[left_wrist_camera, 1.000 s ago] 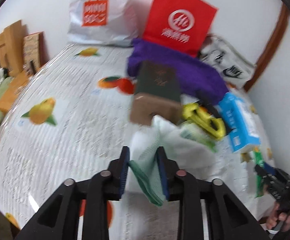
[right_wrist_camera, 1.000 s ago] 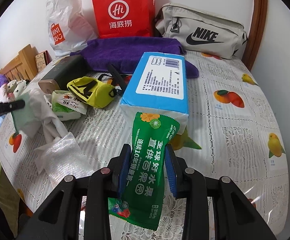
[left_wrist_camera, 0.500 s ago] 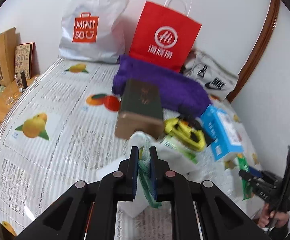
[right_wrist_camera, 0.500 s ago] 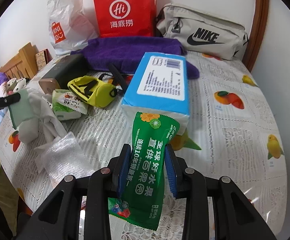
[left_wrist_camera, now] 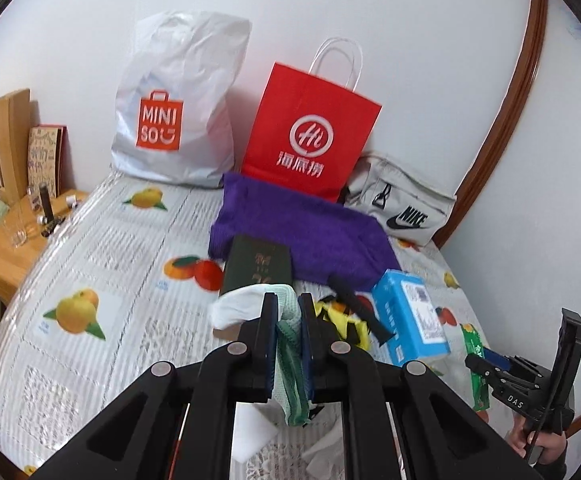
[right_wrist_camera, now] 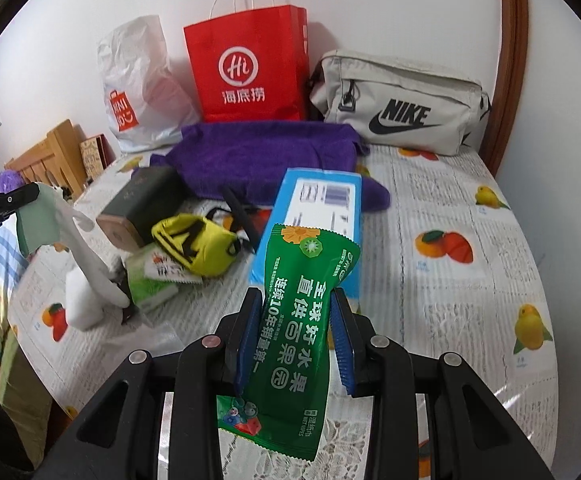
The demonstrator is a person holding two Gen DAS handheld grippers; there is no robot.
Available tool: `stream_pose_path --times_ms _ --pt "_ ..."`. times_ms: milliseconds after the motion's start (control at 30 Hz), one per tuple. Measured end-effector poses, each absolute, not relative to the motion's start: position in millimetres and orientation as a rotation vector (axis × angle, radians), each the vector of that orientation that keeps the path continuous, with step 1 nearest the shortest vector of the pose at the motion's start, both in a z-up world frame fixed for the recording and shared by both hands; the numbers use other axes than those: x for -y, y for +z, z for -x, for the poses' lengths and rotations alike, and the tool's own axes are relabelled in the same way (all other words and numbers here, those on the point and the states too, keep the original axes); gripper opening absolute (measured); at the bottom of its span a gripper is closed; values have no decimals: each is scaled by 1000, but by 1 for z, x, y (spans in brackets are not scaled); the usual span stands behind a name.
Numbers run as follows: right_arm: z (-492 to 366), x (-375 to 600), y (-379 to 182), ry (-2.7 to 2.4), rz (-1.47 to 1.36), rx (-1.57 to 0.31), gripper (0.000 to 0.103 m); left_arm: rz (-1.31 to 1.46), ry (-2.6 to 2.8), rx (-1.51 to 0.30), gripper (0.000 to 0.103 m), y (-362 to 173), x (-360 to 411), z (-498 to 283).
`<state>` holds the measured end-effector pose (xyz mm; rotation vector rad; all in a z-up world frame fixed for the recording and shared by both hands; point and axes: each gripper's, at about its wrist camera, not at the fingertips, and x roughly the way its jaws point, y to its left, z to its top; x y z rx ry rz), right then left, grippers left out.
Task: Organize soft objects
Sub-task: 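Carry the glove in the left tool and packet in the right tool to the purple towel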
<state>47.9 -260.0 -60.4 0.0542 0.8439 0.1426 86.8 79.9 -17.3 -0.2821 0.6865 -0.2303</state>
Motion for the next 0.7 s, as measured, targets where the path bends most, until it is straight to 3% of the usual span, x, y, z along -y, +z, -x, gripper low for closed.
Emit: stream_pose_path --times_ms 700 --pt "-135 249 -27 244 -34 -819 34 250 -213 -602 10 39 -69 -148"
